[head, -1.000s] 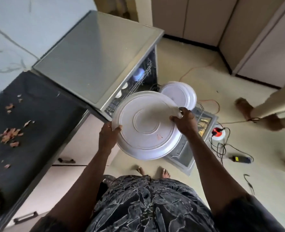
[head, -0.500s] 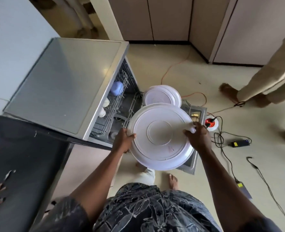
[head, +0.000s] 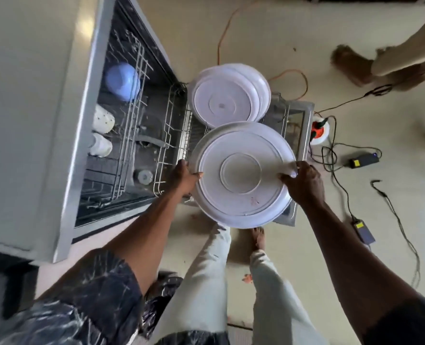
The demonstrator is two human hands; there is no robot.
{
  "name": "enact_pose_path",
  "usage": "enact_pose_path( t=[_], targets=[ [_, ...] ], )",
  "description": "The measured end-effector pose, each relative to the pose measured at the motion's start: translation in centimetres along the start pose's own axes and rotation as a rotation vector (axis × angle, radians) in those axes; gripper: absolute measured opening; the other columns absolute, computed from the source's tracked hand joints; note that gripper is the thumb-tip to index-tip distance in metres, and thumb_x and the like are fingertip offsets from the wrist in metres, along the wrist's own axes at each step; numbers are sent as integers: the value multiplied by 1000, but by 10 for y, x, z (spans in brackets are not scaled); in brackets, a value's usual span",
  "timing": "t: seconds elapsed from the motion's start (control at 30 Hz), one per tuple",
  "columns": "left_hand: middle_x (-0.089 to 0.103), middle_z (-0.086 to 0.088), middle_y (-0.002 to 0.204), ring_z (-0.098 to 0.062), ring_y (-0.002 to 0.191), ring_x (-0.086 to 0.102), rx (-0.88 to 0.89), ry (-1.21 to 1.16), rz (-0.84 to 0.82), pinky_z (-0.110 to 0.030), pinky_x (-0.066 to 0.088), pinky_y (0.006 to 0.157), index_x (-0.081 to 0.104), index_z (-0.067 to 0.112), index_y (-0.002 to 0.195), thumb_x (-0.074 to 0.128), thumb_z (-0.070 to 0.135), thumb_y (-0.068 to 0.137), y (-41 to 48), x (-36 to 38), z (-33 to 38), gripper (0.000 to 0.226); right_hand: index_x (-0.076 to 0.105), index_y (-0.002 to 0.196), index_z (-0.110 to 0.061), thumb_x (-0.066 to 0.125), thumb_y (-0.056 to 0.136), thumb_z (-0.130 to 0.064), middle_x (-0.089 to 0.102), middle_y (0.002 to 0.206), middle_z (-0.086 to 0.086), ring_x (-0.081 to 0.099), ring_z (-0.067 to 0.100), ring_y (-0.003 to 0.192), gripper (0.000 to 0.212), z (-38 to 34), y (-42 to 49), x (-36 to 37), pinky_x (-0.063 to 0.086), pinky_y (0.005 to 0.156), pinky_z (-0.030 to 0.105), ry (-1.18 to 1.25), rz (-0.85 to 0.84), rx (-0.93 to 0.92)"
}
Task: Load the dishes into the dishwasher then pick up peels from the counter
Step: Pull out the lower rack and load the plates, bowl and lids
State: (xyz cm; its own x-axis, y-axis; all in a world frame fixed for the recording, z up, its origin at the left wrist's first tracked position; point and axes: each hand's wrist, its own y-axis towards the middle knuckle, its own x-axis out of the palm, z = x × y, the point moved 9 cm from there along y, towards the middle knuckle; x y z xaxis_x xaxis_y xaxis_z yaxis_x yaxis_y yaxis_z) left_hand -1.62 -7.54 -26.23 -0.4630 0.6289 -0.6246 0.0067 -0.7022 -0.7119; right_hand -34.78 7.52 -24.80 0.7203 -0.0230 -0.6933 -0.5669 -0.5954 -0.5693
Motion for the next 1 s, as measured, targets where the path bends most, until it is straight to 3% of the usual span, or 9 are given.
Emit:
enact_pose_path(
  t=[0.23, 0.4, 0.5, 0.67, 0.77, 0.8, 0.87, 0.93, 1.0],
  targets=[
    [58, -12, 137, -31, 120, 58, -13, -47, 21, -28, 41, 80, 44, 7, 140, 70, 22, 94, 112, 9, -2, 54, 58, 123, -7, 81, 82, -36, 66, 123, 18, 61, 37, 114, 56, -18, 87, 74, 48, 89, 40, 43, 7, 15],
    [64, -6, 126, -26, 105, 63, 77, -123, 198, -32, 52, 86, 47, 10, 133, 75, 24, 90, 185, -23, 18, 53, 51, 117, -6, 69, 71, -48, 59, 112, 13, 56, 36, 110, 65, -63, 153, 96, 46, 92, 51, 149, 122, -104],
    [63, -2, 122, -16, 97, 57, 140, -206, 282, -31, 52, 84, 45, 10, 133, 73, 19, 90, 223, -42, 40, 52, 50, 126, -3, 71, 76, -44, 61, 122, 14, 56, 31, 113, 68, -88, 189, 97, 45, 95, 45, 193, 228, -162],
    [49, -11, 147, -16, 122, 53, 195, -381, 295, -34, 46, 108, 18, 5, 155, 68, 4, 91, 274, -56, 66, 81, 48, 130, 0, 68, 80, -36, 57, 128, 11, 45, 19, 105, 64, -119, 222, 91, 31, 87, 24, 276, 325, -211],
    [52, -5, 148, -14, 127, 54, 255, -305, 358, -14, 44, 97, 21, 5, 156, 69, 22, 95, 287, -67, 77, 80, 44, 138, -3, 65, 87, -41, 54, 127, 3, 41, 17, 109, 67, -124, 236, 90, 23, 80, 12, 227, 359, -225],
    [54, -2, 147, -12, 125, 55, 276, -274, 375, -4, 42, 87, 23, 6, 155, 68, 26, 96, 293, -68, 79, 77, 46, 136, -4, 65, 87, -44, 51, 120, -1, 39, 15, 105, 67, -124, 238, 89, 24, 78, 12, 214, 379, -223],
    [56, 0, 142, -8, 117, 55, 298, -251, 380, 0, 40, 76, 24, 9, 155, 66, 28, 97, 299, -66, 81, 75, 45, 137, -4, 64, 85, -47, 49, 119, -3, 36, 12, 104, 70, -123, 242, 93, 27, 81, 20, 239, 385, -200],
    [56, 0, 138, -8, 113, 54, 302, -246, 366, -6, 40, 81, 22, 12, 156, 67, 27, 96, 302, -61, 80, 76, 41, 140, -6, 65, 85, -46, 53, 130, 2, 38, 13, 109, 72, -121, 242, 101, 29, 86, 22, 280, 362, -174],
    [57, 0, 139, -10, 116, 57, 305, -233, 366, -9, 40, 81, 25, 14, 155, 69, 29, 95, 308, -58, 76, 76, 40, 142, -4, 63, 82, -50, 53, 139, 8, 45, 22, 118, 80, -115, 246, 109, 40, 95, 33, 296, 359, -143]
  ],
)
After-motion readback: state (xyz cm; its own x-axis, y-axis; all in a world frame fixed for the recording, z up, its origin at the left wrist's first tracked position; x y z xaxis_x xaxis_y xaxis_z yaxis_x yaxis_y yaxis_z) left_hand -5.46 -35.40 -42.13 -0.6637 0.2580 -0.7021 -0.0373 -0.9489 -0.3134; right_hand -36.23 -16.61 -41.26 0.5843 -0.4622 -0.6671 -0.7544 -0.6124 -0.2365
